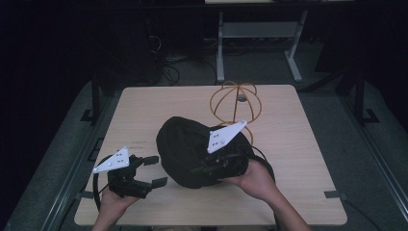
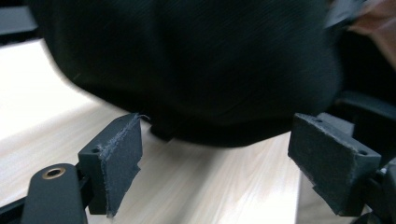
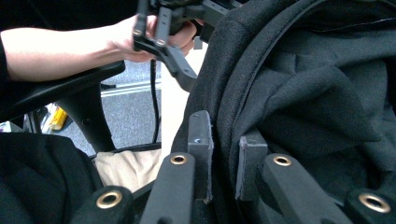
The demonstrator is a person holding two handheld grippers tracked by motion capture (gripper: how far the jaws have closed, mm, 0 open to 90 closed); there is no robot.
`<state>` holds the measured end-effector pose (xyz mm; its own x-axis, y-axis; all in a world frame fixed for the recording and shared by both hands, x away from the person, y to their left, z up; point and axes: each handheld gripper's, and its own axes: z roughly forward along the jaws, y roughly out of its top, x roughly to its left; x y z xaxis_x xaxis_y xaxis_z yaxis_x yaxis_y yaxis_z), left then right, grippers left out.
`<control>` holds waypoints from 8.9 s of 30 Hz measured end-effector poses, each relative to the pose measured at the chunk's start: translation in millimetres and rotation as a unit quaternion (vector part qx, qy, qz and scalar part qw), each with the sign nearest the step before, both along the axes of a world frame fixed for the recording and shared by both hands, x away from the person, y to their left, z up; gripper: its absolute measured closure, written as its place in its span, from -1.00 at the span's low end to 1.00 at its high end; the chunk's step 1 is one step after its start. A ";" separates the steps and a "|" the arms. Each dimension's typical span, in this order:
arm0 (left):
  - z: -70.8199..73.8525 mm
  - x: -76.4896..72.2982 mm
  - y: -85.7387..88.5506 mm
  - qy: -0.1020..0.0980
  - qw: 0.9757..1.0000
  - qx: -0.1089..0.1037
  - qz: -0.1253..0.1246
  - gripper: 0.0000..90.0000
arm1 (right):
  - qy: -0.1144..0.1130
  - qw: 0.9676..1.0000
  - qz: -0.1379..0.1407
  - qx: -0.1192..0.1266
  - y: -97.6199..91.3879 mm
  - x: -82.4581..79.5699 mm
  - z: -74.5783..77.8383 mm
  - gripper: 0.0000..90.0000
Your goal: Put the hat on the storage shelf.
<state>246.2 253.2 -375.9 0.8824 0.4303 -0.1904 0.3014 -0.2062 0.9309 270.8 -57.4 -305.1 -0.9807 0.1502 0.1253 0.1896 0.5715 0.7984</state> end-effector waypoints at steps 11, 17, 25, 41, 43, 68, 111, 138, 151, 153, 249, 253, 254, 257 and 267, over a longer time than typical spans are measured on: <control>5.8 4.8 -20.3 -0.046 0.999 0.018 -0.012 -0.43 | 0.010 0.999 0.030 0.015 6.8 -0.3 0.9 0.77; 10.8 9.2 -26.7 -0.068 0.997 0.023 -0.019 0.05 | 0.015 0.999 0.045 0.017 10.1 -0.2 1.3 0.79; 15.9 10.1 -31.3 -0.089 0.995 0.022 -0.026 0.82 | 0.023 0.998 0.046 0.025 12.2 -0.5 0.1 0.80; 56.4 10.7 -20.2 -0.111 0.993 0.029 0.009 0.89 | 0.047 0.992 0.008 0.114 -3.3 12.7 -1.8 0.53; 59.8 11.6 -20.3 -0.112 0.993 0.033 0.011 0.89 | 0.048 0.991 0.003 0.121 -5.9 13.7 -0.2 0.42; 107.0 51.3 -2.0 -0.095 0.994 0.049 0.030 0.89 | -0.011 0.989 -0.136 0.053 -91.9 4.4 -35.5 -0.20; 189.1 127.6 -62.6 -0.095 0.993 0.069 -0.004 0.89 | -0.006 0.955 -0.296 0.023 -204.5 10.6 -99.4 -0.38; 209.6 189.0 -165.4 -0.067 0.985 0.155 -0.044 0.88 | 0.007 0.945 -0.321 0.058 -227.4 8.7 -105.5 -0.39; 192.7 207.3 -230.3 -0.042 0.975 0.210 -0.065 0.88 | 0.029 0.940 -0.329 0.082 -236.3 10.2 -116.4 -0.38; 185.2 212.8 -247.3 -0.035 0.970 0.230 -0.069 0.87 | 0.033 0.940 -0.330 0.087 -237.6 10.3 -117.1 -0.38; 129.1 155.7 -88.5 0.028 0.980 0.193 0.029 -0.09 | 0.026 0.945 -0.325 0.041 -214.9 15.7 -124.6 -0.46; 125.0 151.9 -85.1 0.031 0.981 0.191 0.031 -0.10 | 0.024 0.945 -0.324 0.039 -214.8 15.9 -125.0 -0.47; 123.2 150.7 -83.4 0.032 0.981 0.190 0.032 -0.10 | 0.023 0.945 -0.323 0.037 -214.3 15.8 -125.2 -0.47; 121.2 149.5 -81.8 0.032 0.981 0.190 0.032 -0.11 | 0.026 0.945 -0.324 0.036 -213.8 15.5 -125.1 -0.47; 109.5 145.0 -72.0 0.039 0.982 0.180 0.040 -0.13 | 0.027 0.945 -0.323 0.034 -212.3 15.5 -125.4 -0.47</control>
<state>391.3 181.2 -266.3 0.8313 0.5501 -0.0794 0.3981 -0.4899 0.7756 286.3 -269.7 -430.5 -0.6792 0.7054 0.2028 0.5227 0.2708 0.8084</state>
